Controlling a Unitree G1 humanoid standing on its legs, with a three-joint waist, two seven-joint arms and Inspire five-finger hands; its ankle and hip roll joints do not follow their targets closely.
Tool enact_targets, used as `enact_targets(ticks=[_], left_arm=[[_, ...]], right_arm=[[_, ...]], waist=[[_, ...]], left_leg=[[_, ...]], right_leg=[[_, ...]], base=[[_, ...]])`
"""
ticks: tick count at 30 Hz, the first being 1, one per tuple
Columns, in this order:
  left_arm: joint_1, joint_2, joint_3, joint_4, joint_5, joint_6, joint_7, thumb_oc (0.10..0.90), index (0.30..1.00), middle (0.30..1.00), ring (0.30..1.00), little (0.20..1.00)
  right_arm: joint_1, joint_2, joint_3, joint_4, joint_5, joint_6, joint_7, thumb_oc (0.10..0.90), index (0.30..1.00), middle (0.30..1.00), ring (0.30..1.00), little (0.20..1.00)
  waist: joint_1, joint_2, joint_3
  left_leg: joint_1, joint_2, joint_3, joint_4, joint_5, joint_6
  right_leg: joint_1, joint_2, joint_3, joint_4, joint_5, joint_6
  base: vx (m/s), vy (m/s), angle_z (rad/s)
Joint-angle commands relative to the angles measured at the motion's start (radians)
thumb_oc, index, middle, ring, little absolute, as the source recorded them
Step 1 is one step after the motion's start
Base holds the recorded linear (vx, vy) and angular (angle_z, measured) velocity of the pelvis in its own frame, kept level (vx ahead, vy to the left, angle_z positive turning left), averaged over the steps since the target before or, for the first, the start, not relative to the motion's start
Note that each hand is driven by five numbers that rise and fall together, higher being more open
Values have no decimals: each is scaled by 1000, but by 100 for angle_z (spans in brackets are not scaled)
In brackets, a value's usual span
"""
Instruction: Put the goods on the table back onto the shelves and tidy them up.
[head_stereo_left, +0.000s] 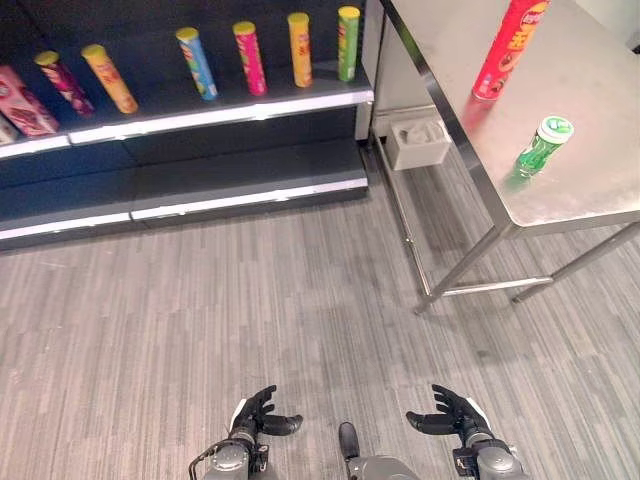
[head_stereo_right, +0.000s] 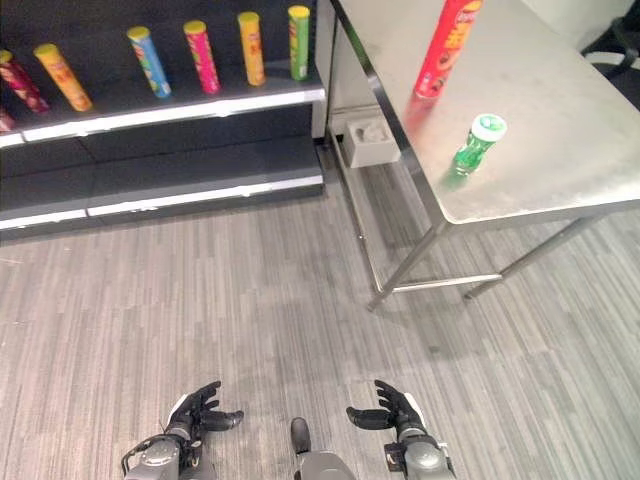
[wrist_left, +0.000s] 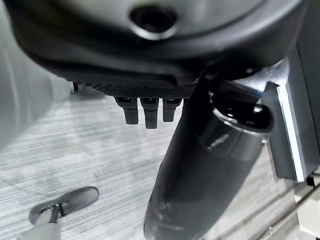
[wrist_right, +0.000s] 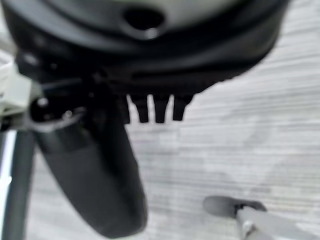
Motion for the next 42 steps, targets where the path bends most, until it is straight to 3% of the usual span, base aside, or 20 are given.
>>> enact_targets(ticks=[1, 4, 6, 7, 8, 9, 11, 13, 15, 16, 19, 23, 27, 31, 32, 33, 36, 38, 39, 42], left_arm=[[14, 27, 34, -52, -14, -59, 1, 800, 900, 900, 900, 900], [5, 30, 36, -56, -19, -56, 8, 800, 900, 900, 900, 900], [2, 37, 29, -76, -21, -45, 3, 800, 900, 900, 900, 900], [-1, 44, 26, -88, -21, -38, 3, 800, 900, 900, 900, 900], [-1, 43, 26, -88, -21, -38, 3, 800, 900, 900, 900, 900], [-10, 49, 19, -95, -23, -36, 7, 800, 900, 900, 900, 900], [-21, 49, 14, -83, -14, -34, 9, 800, 900, 900, 900, 900], [-34, 50, 16, -80, -18, -37, 9, 800, 900, 900, 900, 900], [-42, 54, 12, -68, -8, -44, 11, 800, 900, 900, 900, 900], [-42, 54, 12, -68, -8, -44, 11, 800, 900, 900, 900, 900], [-55, 62, 18, -56, 13, -48, 20, 800, 900, 900, 900, 900], [-50, 57, 19, -55, 21, -46, 22, 800, 900, 900, 900, 900], [-26, 43, 13, -56, 40, -51, 21, 800, 900, 900, 900, 900], [-33, 28, 8, -57, 35, -52, 19, 800, 900, 900, 900, 900], [-38, 22, -3, -69, 17, -57, 7, 800, 900, 900, 900, 900], [-38, 23, -2, -69, 17, -57, 7, 800, 900, 900, 900, 900], [-74, 27, -37, -100, 21, -58, 2, 800, 900, 900, 900, 900], [-81, 27, -47, -105, 25, -56, 0, 800, 900, 900, 900, 900], [-74, 26, -51, -110, 24, -58, -4, 800, 900, 900, 900, 900], [-53, 24, -58, -130, 31, -64, 2, 800, 900, 900, 900, 900]], right_arm=[[23, -15, 19, -53, 6, -46, 7, 800, 900, 900, 900, 900], [15, -12, 25, -52, 2, -44, 9, 800, 900, 900, 900, 900], [1, -8, 44, -64, -27, -36, 19, 800, 900, 900, 900, 900], [-6, -6, 38, -73, -26, -34, 20, 800, 900, 900, 900, 900], [-6, -6, 37, -73, -26, -34, 20, 800, 900, 900, 900, 900], [-15, -10, 34, -87, -27, -31, 21, 800, 900, 900, 900, 900], [-15, -5, 24, -89, -32, -32, 16, 800, 900, 900, 900, 900], [-10, -4, 17, -86, -28, -30, 13, 800, 900, 900, 900, 900], [-4, -6, 13, -80, -21, -32, 11, 800, 900, 900, 900, 900], [-3, -6, 13, -80, -21, -32, 10, 800, 900, 900, 900, 900], [2, -14, 8, -87, -16, -29, 1, 800, 900, 900, 900, 900], [2, -7, 17, -89, -28, -27, -6, 800, 900, 900, 900, 900], [31, -20, 10, -83, -33, -34, 2, 800, 900, 900, 900, 900], [36, -41, 3, -54, -35, -27, 6, 800, 900, 900, 900, 900], [38, -55, 0, -18, -39, -26, 14, 800, 900, 900, 900, 900], [37, -55, 0, -18, -39, -26, 14, 800, 900, 900, 900, 900], [36, -62, -12, 13, -45, -19, 16, 800, 900, 900, 900, 900], [39, -54, -15, 31, -33, -14, 13, 800, 900, 900, 900, 900], [38, -51, -13, 39, -24, -15, 12, 800, 900, 900, 900, 900], [28, -49, 10, 62, -35, -21, 7, 800, 900, 900, 900, 900]], waist=[[12, 5, -70], [18, 0, -79], [38, -7, -93], [45, 2, -89], [47, 5, -91], [32, 28, -69], [23, 47, -57], [13, 44, -51], [2, 39, -62], [-2, 40, -59], [-19, 32, -73], [-23, 35, -68], [-43, 23, -66], [-53, 37, -69], [-62, 25, -66], [-63, 24, -68], [-64, -33, -37], [-62, -37, -33], [-59, -29, -39], [-10, 6, -56]], left_leg=[[20, 5, 110, 7, 1, 41], [29, -20, 136, 7, 0, 39], [44, -75, 184, 7, -48, 78], [81, -99, 208, 7, -89, 104], [79, -96, 209, 7, -88, 103], [115, -79, 216, 7, -104, 111], [143, -77, 224, 7, -124, 115], [151, -114, 226, 7, -135, 123], [157, -149, 224, 7, -159, 120], [162, -149, 220, 7, -161, 120], [189, -191, 201, 7, -207, 105], [224, -197, 207, 7, -235, 105], [315, -254, 173, 7, -306, 130], [328, -273, 128, 32, -309, 121], [264, -305, 120, 197, -313, 93], [260, -306, 119, 198, -313, 93], [67, -353, 93, 516, -243, -12], [42, -314, 133, 508, -214, -17], [38, -298, 138, 455, -217, 7], [77, -234, 30, 187, -205, 79]], right_leg=[[22, -67, 102, 63, -195, 203], [46, -81, 103, 68, -220, 210], [40, -101, 92, 187, -228, 250], [-9, -97, 56, 335, -188, 311], [-13, -94, 58, 334, -185, 311], [-144, -78, 12, 530, -67, 343], [-210, -102, -50, 610, -18, 343], [-230, -131, -84, 519, -35, 342], [-220, -152, -119, 309, -81, 311], [-210, -153, -124, 304, -82, 311], [-277, -203, -99, -36, 7, 323], [-362, -207, -137, -43, 9, 333], [-324, -187, -80, 26, 49, 322], [-256, -168, -82, 5, 58, 309], [-199, -167, -80, -7, 43, 291], [-202, -169, -80, -7, 43, 292], [-132, -206, -79, -1, -5, 260], [-113, -191, -65, -2, -20, 247], [-112, -175, -52, 1, -28, 240], [-93, -121, 1, 2, -54, 233]], base=[[463, 157, -34], [311, 101, -67], [628, 178, -46], [449, 115, -19], [380, 79, -27], [233, 38, -28], [301, 94, -3], [258, 98, 43], [253, 16, 41], [201, -22, 24], [283, -61, 35], [201, -83, 17], [302, -177, 10], [215, -206, 40], [139, -182, 28], [202, -323, 46], [41, -228, 79], [110, -114, -17], [219, -51, -48], [242, 36, -41]])
